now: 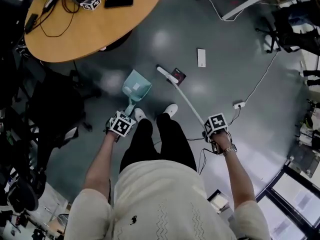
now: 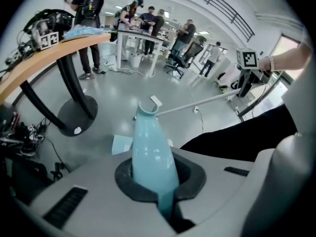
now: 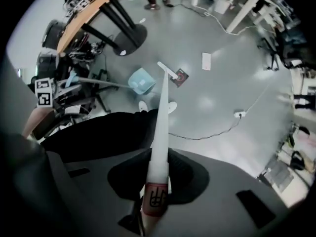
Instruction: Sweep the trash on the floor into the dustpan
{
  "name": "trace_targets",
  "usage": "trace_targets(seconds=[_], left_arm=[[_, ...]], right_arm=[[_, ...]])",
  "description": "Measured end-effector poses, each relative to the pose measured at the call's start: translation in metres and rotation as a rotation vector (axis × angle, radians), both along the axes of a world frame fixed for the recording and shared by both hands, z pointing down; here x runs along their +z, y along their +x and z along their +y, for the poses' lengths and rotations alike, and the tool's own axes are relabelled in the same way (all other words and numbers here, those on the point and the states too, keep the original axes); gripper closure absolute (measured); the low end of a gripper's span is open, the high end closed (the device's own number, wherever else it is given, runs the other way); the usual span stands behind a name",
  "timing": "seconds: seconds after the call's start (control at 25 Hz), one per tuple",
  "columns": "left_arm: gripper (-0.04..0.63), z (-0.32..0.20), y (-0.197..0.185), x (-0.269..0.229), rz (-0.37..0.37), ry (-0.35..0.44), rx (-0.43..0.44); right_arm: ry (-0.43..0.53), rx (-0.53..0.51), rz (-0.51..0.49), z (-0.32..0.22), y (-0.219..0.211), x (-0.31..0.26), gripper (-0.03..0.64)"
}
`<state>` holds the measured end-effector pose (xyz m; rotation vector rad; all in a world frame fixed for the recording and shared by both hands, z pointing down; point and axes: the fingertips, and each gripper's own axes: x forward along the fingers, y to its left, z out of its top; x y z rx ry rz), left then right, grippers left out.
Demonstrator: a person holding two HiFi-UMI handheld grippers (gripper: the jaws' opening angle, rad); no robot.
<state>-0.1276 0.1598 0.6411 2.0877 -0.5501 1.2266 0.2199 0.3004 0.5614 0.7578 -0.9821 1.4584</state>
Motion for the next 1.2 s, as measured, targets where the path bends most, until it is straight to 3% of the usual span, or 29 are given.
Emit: trace_targets(seconds=[0.2,0.4,0.52,0.72,0.84,1.2], left_arm=[[0.586,0.000,0.033,0.002,0.022,-0.028,0.114],[0.586,-0.020,0.059,0.005,0.071,-0.093,0.045],[0.586,-0.026,0.076,-0.002,0.114,-0.132,0.033],[0.586,-0.001,0.103,-0.021,0.168,-0.187,0.204],[0.586,0.011,0.107,-0.019,0.163,-0.213,0.249],[0.586,-0.010,0.038,0.022,-0.027,-0.214,0.125]], right_arm=[[0.011,0.234,0.125,0.014,0.068,0.012,0.523],[-0.023,0.289,0.231,0.014,0.128,0.036,0.523],[-0.058,0.302,0.250,0.022,0.138,0.051,0.523],[-0.091,0.371,0.149,0.026,0.108,0.072,0.523],[-0.087,0.319,0.121,0.022,0.088,0.078,0.522],[-0.145,-0.003,0.125,0.035,0.033,0.081,0.520]])
